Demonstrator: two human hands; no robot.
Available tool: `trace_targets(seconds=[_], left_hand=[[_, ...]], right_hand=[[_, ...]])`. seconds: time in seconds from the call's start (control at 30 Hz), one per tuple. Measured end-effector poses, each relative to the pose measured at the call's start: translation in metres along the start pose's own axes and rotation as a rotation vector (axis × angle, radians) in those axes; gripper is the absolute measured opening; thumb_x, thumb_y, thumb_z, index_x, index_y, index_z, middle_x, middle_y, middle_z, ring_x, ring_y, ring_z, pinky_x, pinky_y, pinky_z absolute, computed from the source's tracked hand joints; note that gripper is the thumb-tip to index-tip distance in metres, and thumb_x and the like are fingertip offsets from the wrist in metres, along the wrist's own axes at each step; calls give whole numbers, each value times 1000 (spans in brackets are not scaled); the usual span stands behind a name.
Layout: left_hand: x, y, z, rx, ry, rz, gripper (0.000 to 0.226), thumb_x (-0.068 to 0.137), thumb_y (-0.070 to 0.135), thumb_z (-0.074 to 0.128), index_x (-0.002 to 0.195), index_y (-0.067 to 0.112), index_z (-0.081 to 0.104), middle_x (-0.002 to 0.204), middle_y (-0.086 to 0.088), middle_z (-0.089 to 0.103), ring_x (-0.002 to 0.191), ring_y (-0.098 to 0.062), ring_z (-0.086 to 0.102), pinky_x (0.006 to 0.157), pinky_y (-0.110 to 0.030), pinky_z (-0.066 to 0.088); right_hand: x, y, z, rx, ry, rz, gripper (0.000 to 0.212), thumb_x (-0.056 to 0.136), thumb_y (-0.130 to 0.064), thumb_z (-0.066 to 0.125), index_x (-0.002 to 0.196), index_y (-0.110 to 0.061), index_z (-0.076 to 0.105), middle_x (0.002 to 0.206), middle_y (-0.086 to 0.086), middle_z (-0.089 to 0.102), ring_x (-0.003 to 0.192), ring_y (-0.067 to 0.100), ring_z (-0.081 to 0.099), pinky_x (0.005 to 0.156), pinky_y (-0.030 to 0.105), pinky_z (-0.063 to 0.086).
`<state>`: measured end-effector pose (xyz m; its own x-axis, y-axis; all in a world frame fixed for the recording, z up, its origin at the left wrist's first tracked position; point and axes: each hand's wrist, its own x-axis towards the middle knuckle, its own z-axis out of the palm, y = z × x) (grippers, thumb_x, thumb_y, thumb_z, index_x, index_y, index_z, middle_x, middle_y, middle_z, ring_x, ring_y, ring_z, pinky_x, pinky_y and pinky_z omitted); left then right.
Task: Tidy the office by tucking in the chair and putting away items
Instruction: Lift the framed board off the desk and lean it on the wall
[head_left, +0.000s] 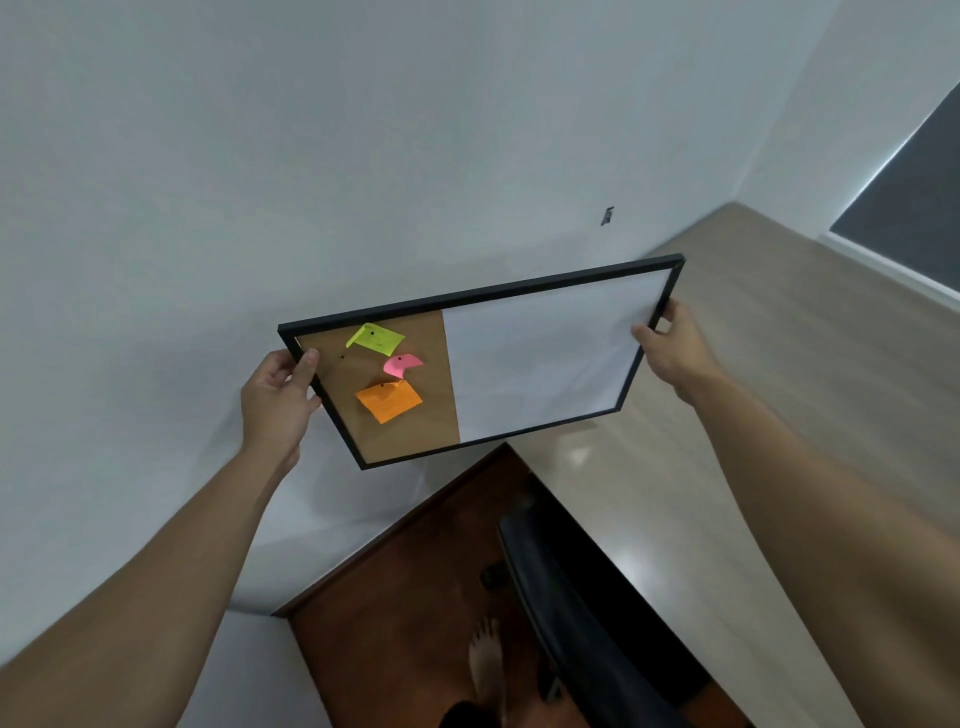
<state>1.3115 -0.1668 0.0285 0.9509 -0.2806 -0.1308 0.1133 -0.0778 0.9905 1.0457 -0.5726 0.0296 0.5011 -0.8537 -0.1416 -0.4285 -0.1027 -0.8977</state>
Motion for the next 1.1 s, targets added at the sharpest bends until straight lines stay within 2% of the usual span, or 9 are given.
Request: trace_targets(seconds=[0.13,0.33,0.47,0.57,0.7,0.83,0.9,1.0,1.1], left_hand=[[27,-13,40,3,-21,-37,9,105,28,68,111,22,72,123,-7,76,116,-16,73,99,-44,60],[52,-36,77,-11,7,-105,25,104,30,69,122,13,71,121,-4,78,115,-12,74,104,-47,59],[57,-49,94,-37,46,-128,18,104,28,69,117,16,70,117,-1,78,112,-9,74,102,-45,59],[60,-58,102,-49,63,-143,17,104,28,68,117,17,71,116,0,78,109,-5,74,101,-41,59],[64,-63,109,-62,92,-147,32,103,29,69,128,8,70,123,-3,78,114,-5,74,101,-39,60],[65,-64,110,-48,77,-136,33,103,26,70,126,2,69,120,-2,79,112,-6,75,99,-37,60],[66,-69,107,-39,73,-148,33,101,23,72,124,0,69,118,-3,80,112,-8,75,102,-38,59],[68,-79,103,-43,89,-165,32,96,19,79,123,4,71,122,-8,78,118,-17,74,105,-38,58],[68,-88,102,-43,96,-175,23,92,18,83,113,23,73,122,-4,78,122,-18,73,104,-34,56]], right_hand=[[48,13,-2,21,35,62,56,102,-18,66,152,-11,43,139,-6,57,120,19,64,105,39,52],[108,24,2,29,20,91,57,102,-16,67,153,-11,44,137,-4,59,119,18,63,105,37,52],[143,21,9,25,-9,79,58,102,-18,69,153,-10,43,134,-5,59,119,18,63,102,35,51],[167,19,15,15,-35,52,56,100,-17,70,151,-10,47,132,-4,63,116,18,65,100,34,52],[189,12,28,23,-50,34,54,101,-15,70,149,-10,47,129,-4,61,115,18,64,98,34,50],[208,10,39,28,-74,37,56,99,-17,72,149,-12,48,128,-5,62,116,20,65,102,38,53],[216,8,44,27,-83,36,57,99,-19,73,150,-13,47,129,-5,61,116,19,64,98,36,52],[230,4,54,6,-106,7,57,100,-21,72,151,-14,47,133,-5,60,117,18,62,96,32,48],[244,1,62,-26,-135,-11,63,99,-28,73,155,-16,45,144,-3,59,122,19,60,100,36,49]])
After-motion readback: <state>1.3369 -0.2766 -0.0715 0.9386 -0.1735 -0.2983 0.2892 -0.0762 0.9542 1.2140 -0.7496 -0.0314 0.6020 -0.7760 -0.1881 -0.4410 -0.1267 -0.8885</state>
